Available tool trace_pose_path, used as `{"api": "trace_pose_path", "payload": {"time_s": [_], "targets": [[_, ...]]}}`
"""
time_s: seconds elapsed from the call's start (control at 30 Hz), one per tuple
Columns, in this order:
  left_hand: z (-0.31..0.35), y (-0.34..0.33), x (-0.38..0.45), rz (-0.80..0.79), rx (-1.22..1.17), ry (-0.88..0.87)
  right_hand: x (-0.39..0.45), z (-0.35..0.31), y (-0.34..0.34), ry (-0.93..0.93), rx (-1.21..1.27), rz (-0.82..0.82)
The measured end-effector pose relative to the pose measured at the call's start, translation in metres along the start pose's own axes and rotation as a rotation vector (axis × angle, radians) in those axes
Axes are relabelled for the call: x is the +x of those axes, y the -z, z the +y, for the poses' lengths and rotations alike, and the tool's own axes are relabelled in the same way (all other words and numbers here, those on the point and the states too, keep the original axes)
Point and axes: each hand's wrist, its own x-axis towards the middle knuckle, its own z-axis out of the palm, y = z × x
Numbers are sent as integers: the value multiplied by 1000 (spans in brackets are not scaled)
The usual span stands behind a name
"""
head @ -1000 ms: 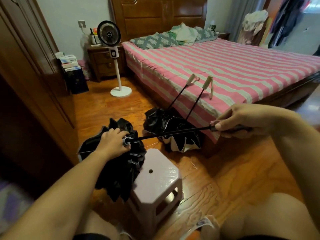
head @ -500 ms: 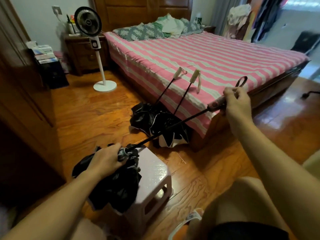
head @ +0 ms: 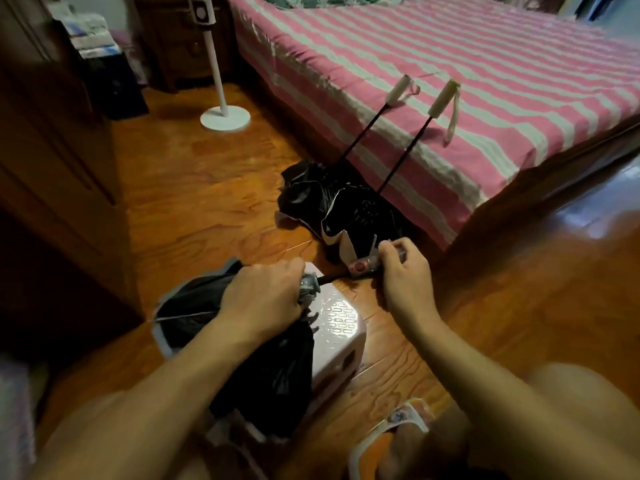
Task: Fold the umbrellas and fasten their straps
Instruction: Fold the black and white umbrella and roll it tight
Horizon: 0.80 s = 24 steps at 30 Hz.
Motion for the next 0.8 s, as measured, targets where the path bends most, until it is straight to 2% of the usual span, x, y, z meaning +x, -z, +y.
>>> {"api": "trace_pose_path", "payload": {"time_s": [0.13,0.27,0.5,0.73,0.8], "targets": [[-8,0,5,-9,135,-99,-16,18,-33,-80,59,-42],[-5,-2,5,-9,150,-62,-10,19,-47,-108,85,-37],[12,-9,4,10,8,49,-2,5,-35,-25,10,-64],[23,13,16,195,41,-8,-7,-29,0,69,-31,-145],[29,18,20,185,12,-24,-4,-37,11,34,-30,-122]]}}
